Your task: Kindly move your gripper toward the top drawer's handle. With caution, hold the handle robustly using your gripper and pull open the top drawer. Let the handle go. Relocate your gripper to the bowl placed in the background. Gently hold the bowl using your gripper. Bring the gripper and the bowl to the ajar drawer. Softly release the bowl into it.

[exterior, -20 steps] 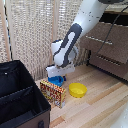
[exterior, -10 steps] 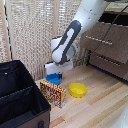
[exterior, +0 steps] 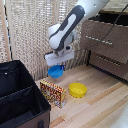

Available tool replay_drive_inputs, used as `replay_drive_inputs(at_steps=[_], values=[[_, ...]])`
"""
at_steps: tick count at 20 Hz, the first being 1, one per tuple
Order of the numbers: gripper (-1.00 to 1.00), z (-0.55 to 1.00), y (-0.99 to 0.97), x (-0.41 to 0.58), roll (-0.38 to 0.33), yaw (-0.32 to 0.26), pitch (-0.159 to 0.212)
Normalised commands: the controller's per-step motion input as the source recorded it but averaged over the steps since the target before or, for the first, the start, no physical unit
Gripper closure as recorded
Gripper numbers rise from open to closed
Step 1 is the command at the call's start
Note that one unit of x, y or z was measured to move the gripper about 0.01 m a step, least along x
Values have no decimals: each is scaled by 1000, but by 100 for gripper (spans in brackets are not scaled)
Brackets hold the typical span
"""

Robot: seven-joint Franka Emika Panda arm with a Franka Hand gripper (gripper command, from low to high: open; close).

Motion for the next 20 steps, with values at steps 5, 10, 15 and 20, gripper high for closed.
replay_drive_inputs(at_steps=[5, 10, 15, 20], values=[[100, 1000, 154, 406, -27, -80, 5], [100, 1000, 119, 342, -27, -89, 34], [100, 1000, -2, 291, -36, -197, 78], [100, 1000, -45, 170, -25, -161, 76]])
